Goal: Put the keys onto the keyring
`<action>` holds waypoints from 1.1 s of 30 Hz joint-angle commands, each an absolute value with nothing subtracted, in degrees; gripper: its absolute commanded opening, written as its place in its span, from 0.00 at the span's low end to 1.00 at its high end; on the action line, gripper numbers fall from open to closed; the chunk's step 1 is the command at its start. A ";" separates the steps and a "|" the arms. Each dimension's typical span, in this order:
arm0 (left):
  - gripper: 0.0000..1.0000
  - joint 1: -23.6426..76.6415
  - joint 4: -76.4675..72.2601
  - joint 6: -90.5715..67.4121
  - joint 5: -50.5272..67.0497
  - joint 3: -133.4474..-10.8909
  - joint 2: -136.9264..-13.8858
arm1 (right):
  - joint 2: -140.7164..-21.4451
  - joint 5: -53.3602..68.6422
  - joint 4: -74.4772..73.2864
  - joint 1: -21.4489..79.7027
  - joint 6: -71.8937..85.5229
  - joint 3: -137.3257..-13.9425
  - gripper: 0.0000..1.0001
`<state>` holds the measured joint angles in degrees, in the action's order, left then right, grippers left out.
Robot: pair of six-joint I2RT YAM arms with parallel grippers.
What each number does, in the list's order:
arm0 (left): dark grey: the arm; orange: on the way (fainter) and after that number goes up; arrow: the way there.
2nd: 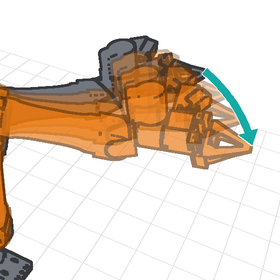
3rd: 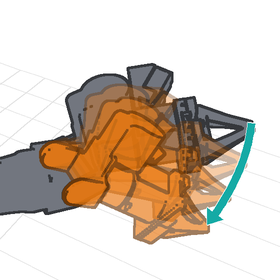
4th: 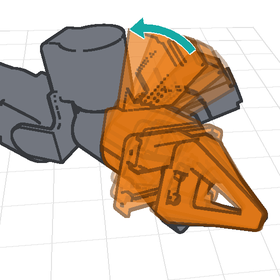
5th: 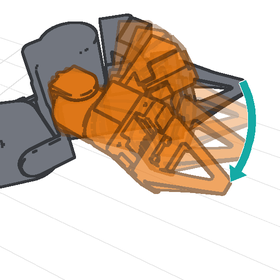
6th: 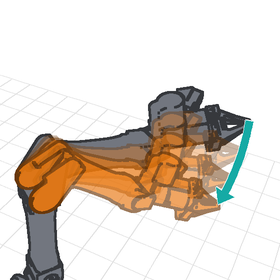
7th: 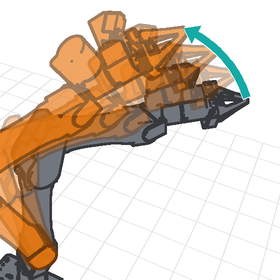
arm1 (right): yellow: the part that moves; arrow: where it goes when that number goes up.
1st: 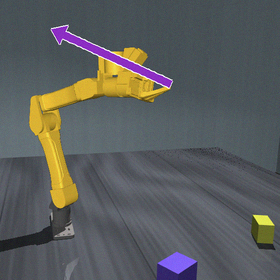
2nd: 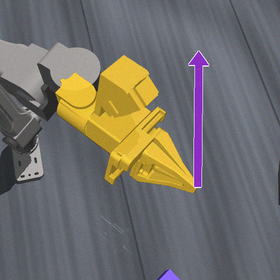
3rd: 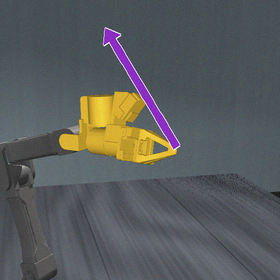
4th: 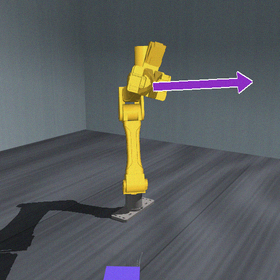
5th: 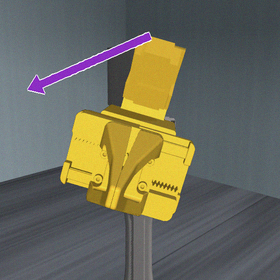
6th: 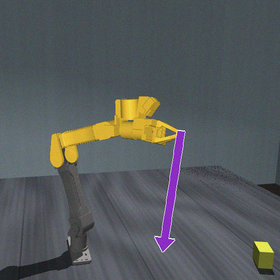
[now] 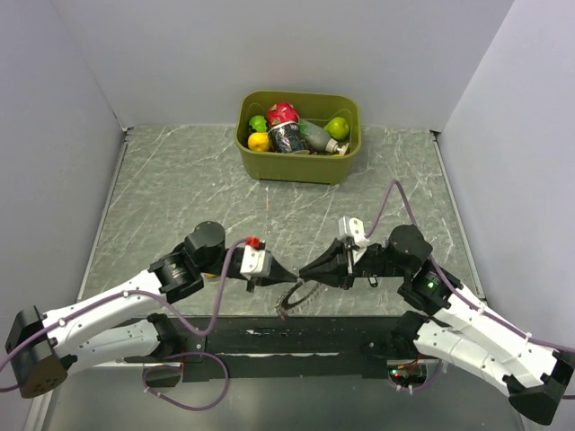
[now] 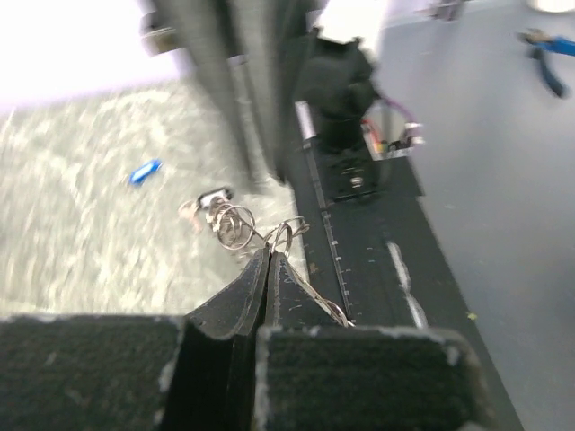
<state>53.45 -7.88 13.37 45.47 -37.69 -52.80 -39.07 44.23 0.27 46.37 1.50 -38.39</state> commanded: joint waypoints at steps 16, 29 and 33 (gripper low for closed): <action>0.01 53.70 -10.02 8.26 35.86 -42.89 -55.63 | -42.10 38.76 -9.31 47.02 -6.85 -36.12 0.00; 0.01 53.70 -9.58 8.88 35.16 -42.36 -54.76 | -35.86 36.74 -11.69 47.02 -7.91 -35.68 0.00; 0.01 53.70 -10.02 8.62 34.98 -42.19 -54.84 | -34.19 35.51 -11.16 46.93 -7.38 -35.42 0.00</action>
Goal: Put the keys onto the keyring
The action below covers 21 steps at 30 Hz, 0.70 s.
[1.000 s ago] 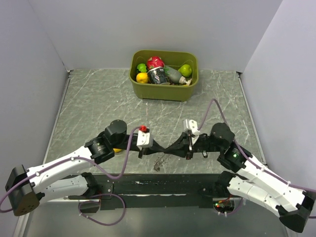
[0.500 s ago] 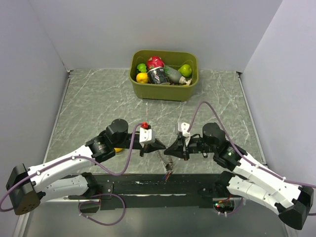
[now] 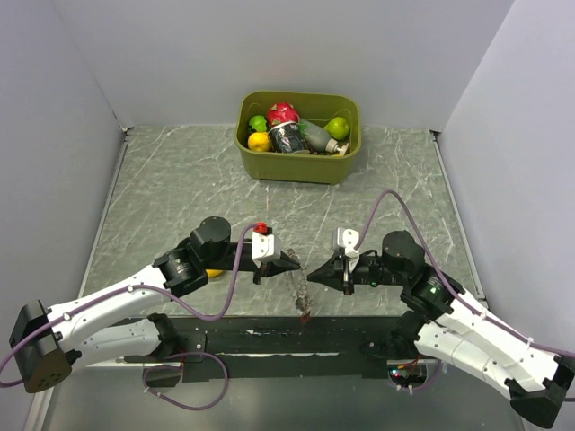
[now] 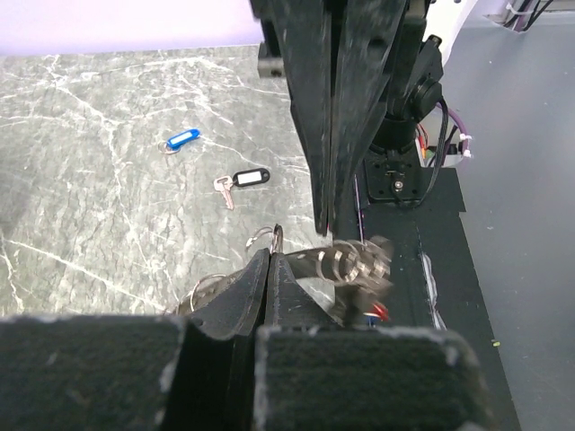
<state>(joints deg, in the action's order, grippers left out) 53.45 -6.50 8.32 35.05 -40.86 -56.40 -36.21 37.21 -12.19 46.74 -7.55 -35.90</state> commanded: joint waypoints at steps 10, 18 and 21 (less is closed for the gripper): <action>0.01 53.61 -10.72 8.00 36.12 -42.36 -54.14 | -37.96 32.45 -11.43 47.02 -7.03 -35.33 0.00; 0.01 53.70 -11.43 9.05 39.11 -41.40 -52.82 | -37.09 22.95 -9.49 47.02 -4.75 -35.24 0.00; 0.01 53.70 -11.08 9.23 39.28 -41.48 -52.82 | -36.30 21.45 -7.56 47.02 -3.87 -34.63 0.00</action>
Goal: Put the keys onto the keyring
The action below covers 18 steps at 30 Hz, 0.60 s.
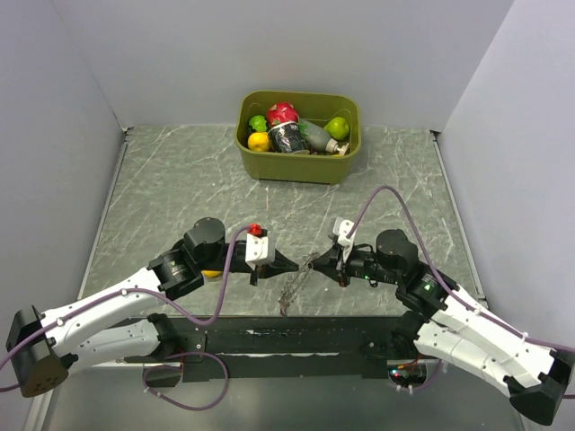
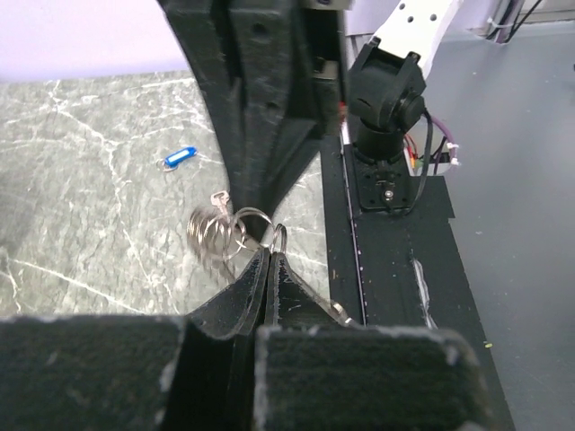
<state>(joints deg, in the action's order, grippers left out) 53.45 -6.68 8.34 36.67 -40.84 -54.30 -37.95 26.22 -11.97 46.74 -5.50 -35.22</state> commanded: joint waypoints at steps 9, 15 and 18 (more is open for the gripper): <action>0.01 53.70 -12.92 9.05 38.59 -40.26 -52.47 | -32.36 25.04 -6.94 46.93 -4.48 -34.54 0.09; 0.01 53.79 -14.06 11.33 37.18 -38.59 -51.68 | -27.25 31.19 -5.10 46.93 -5.98 -33.22 0.59; 0.01 54.05 -15.20 11.78 35.69 -37.53 -51.24 | -28.81 35.50 -4.40 46.93 -6.15 -33.75 0.70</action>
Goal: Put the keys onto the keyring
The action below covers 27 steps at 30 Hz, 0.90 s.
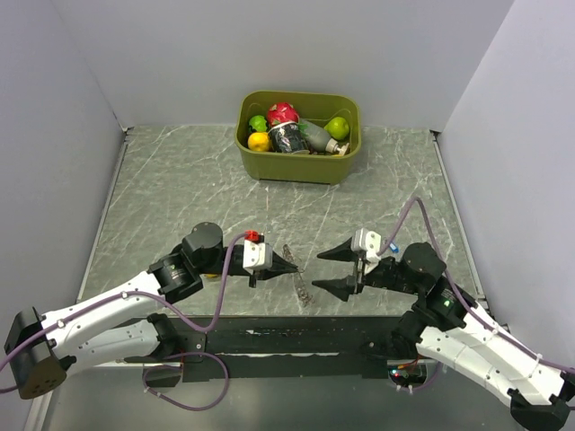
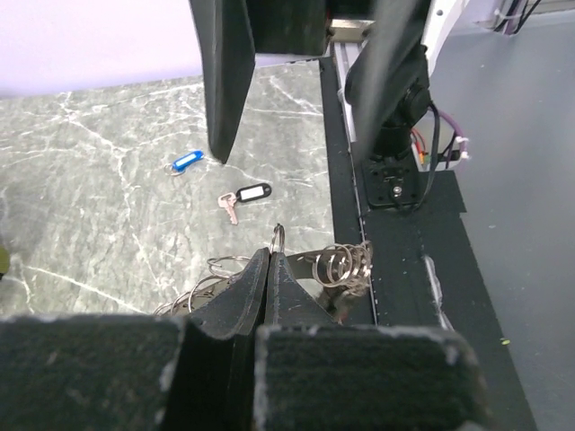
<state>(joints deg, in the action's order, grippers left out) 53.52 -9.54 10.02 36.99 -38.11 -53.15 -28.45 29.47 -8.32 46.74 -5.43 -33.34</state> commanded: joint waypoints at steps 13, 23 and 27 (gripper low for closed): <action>0.01 54.40 -16.35 11.42 38.41 -37.97 -51.59 | -38.41 37.44 1.49 47.02 -2.90 -35.15 0.54; 0.01 54.49 -15.82 11.95 39.11 -38.15 -51.94 | -39.99 35.78 3.95 47.02 -0.09 -35.33 0.02; 0.01 54.58 -14.94 11.95 38.76 -38.58 -51.86 | -39.03 33.32 4.74 47.02 2.11 -34.37 0.00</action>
